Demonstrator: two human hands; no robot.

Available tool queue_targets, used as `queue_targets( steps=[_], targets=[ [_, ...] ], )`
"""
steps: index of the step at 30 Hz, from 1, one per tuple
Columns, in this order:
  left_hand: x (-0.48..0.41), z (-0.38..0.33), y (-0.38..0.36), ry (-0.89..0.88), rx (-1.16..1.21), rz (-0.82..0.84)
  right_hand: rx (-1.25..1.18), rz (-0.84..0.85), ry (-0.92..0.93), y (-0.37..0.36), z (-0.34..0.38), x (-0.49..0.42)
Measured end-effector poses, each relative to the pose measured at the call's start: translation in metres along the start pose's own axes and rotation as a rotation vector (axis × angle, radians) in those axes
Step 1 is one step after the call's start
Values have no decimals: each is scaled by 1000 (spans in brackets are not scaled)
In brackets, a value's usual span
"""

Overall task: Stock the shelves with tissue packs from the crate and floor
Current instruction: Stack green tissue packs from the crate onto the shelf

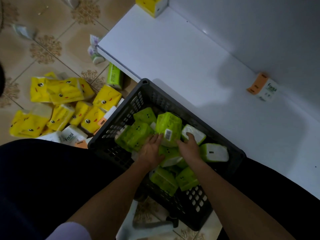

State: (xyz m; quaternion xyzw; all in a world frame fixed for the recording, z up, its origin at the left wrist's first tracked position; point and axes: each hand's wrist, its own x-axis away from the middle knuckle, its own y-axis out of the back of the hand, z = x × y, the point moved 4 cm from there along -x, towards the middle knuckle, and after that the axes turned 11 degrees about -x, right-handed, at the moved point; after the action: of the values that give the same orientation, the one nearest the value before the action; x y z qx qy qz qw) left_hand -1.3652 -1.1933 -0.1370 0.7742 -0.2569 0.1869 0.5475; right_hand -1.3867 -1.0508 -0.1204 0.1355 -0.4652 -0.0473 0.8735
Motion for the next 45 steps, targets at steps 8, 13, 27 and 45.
queue_targets(
  steps=[8,13,27,45],
  targets=[
    [18,-13,72,-90,160,-390,-12,213,-14,-2,13,19],
    [35,-7,118,-33,267,-544,-244,364,-8,-8,48,42],
    [147,-24,249,-150,597,-702,-440,483,185,4,128,191],
    [214,-35,351,-322,333,-819,-311,216,808,62,244,320]
  ],
)
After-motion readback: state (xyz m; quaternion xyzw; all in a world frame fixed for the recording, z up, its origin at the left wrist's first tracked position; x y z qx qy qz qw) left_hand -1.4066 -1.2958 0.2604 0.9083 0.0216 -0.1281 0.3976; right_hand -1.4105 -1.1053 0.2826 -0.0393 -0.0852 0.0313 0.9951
